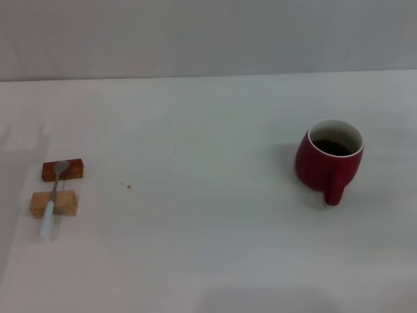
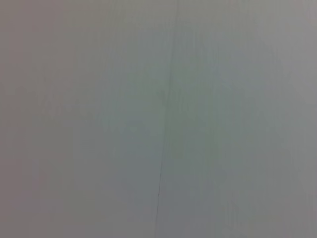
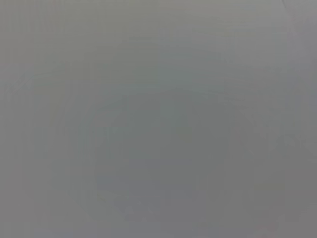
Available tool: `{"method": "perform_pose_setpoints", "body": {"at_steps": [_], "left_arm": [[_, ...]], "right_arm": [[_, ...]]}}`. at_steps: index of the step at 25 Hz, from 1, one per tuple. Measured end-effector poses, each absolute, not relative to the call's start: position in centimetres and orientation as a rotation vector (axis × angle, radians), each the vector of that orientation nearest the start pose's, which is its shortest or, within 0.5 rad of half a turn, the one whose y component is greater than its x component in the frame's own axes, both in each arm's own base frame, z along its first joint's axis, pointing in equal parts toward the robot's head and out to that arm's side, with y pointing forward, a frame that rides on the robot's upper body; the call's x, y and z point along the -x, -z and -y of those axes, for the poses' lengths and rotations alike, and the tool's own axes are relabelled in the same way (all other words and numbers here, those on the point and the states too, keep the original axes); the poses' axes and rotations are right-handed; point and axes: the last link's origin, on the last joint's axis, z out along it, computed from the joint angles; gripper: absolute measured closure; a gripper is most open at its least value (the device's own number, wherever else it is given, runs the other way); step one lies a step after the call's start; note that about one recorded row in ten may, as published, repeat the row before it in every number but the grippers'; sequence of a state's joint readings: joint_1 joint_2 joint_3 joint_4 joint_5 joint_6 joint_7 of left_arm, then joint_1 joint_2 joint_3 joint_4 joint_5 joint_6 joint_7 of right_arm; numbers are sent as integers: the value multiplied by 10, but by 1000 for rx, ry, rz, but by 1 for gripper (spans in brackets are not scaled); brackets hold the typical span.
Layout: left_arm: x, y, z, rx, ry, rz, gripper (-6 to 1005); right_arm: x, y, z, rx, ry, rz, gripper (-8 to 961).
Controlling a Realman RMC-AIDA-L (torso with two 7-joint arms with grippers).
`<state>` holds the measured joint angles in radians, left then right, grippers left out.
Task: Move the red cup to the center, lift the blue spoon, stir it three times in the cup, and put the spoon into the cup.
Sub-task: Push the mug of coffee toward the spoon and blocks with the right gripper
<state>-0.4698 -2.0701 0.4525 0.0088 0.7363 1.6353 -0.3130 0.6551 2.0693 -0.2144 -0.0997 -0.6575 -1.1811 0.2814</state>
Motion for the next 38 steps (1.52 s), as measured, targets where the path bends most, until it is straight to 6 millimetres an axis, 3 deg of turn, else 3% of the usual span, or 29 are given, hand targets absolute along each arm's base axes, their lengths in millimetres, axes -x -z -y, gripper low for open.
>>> {"method": "perform_pose_setpoints", "body": {"at_steps": [12,18,27,31,38], "left_arm": [[319,-69,-313,1231,1014,299,345],[319,-71,-313,1225,1015,294,346],[322,-76,-312,1207,1007,289,346],[324,-80,-314,1201,994,286,346],[323,-85,-316,1199,987,259,346]], "right_arm": [[-329,-94,-391,1057,-860,-570,955],[-327,-91,-398,1093,-858,-596,954],[-331,-90,-411,1366,-874,-718,955],[-343,-95,-401,1520,-850,-787,955],[-358,-93,-377,1600,-753,-766,954]]}}
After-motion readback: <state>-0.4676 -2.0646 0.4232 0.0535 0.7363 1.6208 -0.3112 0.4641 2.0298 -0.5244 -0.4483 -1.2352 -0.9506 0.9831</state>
